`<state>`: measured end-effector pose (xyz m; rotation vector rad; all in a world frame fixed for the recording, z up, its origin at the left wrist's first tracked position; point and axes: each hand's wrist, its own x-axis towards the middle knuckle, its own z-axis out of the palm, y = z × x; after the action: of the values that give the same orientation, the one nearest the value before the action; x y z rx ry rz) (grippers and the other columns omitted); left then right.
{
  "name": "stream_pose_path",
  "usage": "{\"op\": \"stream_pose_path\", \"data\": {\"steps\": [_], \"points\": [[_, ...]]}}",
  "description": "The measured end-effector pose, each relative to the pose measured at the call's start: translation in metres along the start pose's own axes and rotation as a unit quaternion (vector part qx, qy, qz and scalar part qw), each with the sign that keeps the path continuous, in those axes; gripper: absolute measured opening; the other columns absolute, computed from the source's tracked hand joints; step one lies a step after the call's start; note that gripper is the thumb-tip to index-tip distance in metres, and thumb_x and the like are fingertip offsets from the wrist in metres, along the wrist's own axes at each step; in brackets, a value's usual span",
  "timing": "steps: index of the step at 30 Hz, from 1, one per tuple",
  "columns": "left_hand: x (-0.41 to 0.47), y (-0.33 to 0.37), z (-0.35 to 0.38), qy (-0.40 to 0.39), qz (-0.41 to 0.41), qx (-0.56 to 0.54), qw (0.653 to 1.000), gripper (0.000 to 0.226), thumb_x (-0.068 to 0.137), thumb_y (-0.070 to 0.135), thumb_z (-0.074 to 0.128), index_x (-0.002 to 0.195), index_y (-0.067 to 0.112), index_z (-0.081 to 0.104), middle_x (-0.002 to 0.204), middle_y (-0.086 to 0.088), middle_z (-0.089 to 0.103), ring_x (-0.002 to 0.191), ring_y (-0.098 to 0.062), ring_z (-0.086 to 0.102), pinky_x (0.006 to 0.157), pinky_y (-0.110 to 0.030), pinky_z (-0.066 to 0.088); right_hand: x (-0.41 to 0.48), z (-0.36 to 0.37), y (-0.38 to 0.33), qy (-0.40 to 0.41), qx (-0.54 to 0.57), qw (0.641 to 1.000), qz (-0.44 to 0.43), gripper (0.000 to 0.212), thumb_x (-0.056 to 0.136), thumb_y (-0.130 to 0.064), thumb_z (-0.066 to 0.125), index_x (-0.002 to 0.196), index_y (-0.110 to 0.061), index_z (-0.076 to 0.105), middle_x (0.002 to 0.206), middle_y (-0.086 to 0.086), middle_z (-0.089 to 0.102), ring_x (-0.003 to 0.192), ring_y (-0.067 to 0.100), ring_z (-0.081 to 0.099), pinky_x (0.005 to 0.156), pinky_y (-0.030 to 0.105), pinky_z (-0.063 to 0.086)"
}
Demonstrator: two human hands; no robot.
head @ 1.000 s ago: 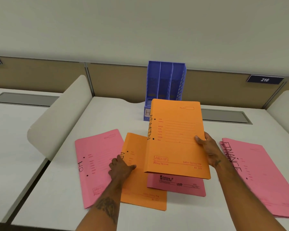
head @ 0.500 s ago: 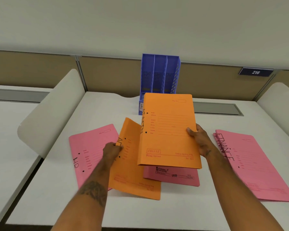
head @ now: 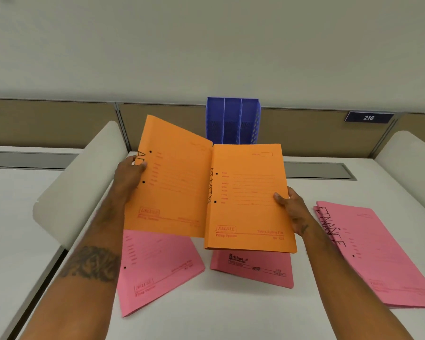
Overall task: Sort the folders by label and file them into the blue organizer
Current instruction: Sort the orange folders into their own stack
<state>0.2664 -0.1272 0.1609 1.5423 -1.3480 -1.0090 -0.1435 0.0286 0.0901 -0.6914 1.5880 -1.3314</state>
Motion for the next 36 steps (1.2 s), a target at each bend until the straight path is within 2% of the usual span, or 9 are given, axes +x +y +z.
{"op": "stream_pose_path", "data": {"steps": [2,5,10,17,21,25,28,32,36], "points": [[0.006,0.017,-0.013,0.007,0.022,-0.012,1.000,0.025,0.096,0.028,0.057,0.119,0.023,0.064,0.111,-0.009,0.071,0.095,-0.031,0.070,0.090,-0.054,0.056,0.000,-0.003,-0.002,0.008,-0.010,1.000,-0.004,0.049,0.095,-0.027,0.061,0.140,-0.021,0.044,0.128,0.008,0.061,0.107,0.033,0.063,0.090,0.057,0.052],[0.010,0.035,-0.027,0.017,0.040,-0.042,0.998,0.021,0.097,0.026,0.056,0.117,0.027,0.065,0.111,-0.008,0.072,0.094,-0.030,0.071,0.086,-0.052,0.057,0.000,-0.009,-0.003,0.017,-0.012,1.000,-0.009,0.046,0.095,-0.028,0.060,0.138,-0.022,0.045,0.125,0.007,0.062,0.103,0.030,0.065,0.081,0.050,0.056],[0.003,0.050,-0.019,-0.015,0.021,-0.105,0.994,0.018,0.100,0.023,0.055,0.115,0.023,0.065,0.091,-0.002,0.074,0.071,-0.017,0.071,0.055,-0.030,0.057,0.002,-0.011,-0.004,0.026,-0.009,1.000,-0.015,0.046,0.094,-0.029,0.061,0.137,-0.022,0.045,0.125,0.008,0.062,0.102,0.030,0.065,0.079,0.048,0.057],[-0.033,0.030,0.049,-0.122,-0.050,-0.165,0.977,0.027,0.102,0.020,0.051,0.119,0.003,0.063,0.106,-0.022,0.071,0.092,-0.035,0.068,0.087,-0.057,0.056,0.001,0.012,-0.008,-0.001,0.011,1.000,-0.019,0.043,0.095,-0.029,0.059,0.136,-0.022,0.047,0.125,0.008,0.063,0.105,0.032,0.064,0.088,0.056,0.054],[-0.044,0.010,0.077,-0.173,-0.082,-0.193,0.962,0.027,0.103,0.022,0.050,0.116,0.005,0.065,0.109,-0.021,0.073,0.097,-0.038,0.070,0.086,-0.055,0.057,-0.007,0.019,-0.009,-0.007,0.025,0.999,-0.026,0.036,0.099,-0.029,0.053,0.134,-0.023,0.049,0.122,0.008,0.065,0.105,0.033,0.066,0.089,0.060,0.052],[-0.052,-0.003,0.097,-0.212,-0.092,-0.206,0.951,0.027,0.103,0.024,0.048,0.120,0.009,0.063,0.104,-0.014,0.075,0.091,-0.030,0.073,0.077,-0.046,0.060,-0.014,0.024,-0.010,-0.006,0.018,0.999,-0.045,0.035,0.102,-0.036,0.042,0.134,-0.024,0.050,0.119,0.007,0.068,0.102,0.031,0.068,0.088,0.058,0.053],[-0.057,-0.006,0.109,-0.227,-0.097,-0.204,0.947,0.028,0.104,0.031,0.045,0.123,0.014,0.058,0.108,-0.014,0.074,0.099,-0.034,0.072,0.085,-0.053,0.058,-0.018,0.026,-0.008,-0.006,0.023,0.998,-0.052,0.034,0.104,-0.039,0.035,0.125,-0.026,0.058,0.112,0.006,0.072,0.098,0.029,0.070,0.087,0.055,0.055],[-0.063,-0.008,0.119,-0.205,-0.080,-0.167,0.961,0.030,0.104,0.039,0.043,0.127,0.022,0.050,0.109,-0.011,0.072,0.096,-0.030,0.072,0.083,-0.053,0.059,-0.021,0.026,-0.004,0.000,0.027,0.999,-0.045,0.040,0.104,-0.044,0.032,0.111,-0.022,0.065,0.105,0.011,0.073,0.093,0.031,0.071,0.084,0.054,0.057],[-0.067,-0.006,0.129,-0.152,-0.023,-0.144,0.978,0.023,0.104,0.043,0.039,0.121,0.038,0.054,0.101,-0.002,0.074,0.086,-0.022,0.075,0.074,-0.044,0.062,-0.026,0.026,-0.002,-0.027,0.026,0.999,-0.024,0.057,0.096,-0.063,0.026,0.113,-0.026,0.066,0.102,0.008,0.075,0.092,0.027,0.073,0.078,0.048,0.059]]}}
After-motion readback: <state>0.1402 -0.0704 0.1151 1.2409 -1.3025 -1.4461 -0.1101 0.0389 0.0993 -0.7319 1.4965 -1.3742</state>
